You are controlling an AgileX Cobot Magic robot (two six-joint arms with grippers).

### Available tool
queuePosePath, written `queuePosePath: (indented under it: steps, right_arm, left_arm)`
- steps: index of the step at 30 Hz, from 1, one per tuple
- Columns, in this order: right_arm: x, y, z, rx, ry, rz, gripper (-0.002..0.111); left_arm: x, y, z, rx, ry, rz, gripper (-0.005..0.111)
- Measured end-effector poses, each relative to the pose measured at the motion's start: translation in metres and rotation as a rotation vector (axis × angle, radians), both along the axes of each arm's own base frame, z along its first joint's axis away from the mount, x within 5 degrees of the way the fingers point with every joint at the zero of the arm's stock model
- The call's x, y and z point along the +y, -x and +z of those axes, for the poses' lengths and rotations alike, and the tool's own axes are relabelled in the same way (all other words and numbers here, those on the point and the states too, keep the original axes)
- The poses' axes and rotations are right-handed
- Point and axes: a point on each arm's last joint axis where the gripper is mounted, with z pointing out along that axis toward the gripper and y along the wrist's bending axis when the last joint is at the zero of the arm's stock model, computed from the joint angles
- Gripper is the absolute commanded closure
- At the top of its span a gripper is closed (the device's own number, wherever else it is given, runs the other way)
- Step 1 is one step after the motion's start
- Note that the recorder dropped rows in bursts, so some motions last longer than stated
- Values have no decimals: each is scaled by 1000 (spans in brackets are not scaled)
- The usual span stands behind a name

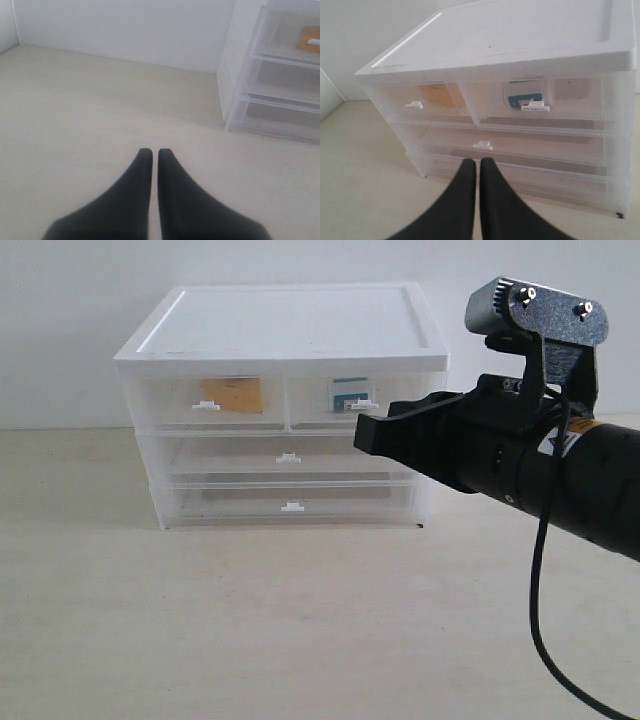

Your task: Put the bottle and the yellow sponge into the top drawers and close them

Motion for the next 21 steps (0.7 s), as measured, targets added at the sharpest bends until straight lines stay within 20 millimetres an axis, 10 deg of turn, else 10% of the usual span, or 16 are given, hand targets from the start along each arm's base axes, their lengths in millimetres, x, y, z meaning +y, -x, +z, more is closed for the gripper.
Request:
queuePosePath:
  steps: [21]
  right_arm:
    - [-1,2,2,-3,4,7,108]
  left_arm:
    - [0,0,0,0,0,0,103]
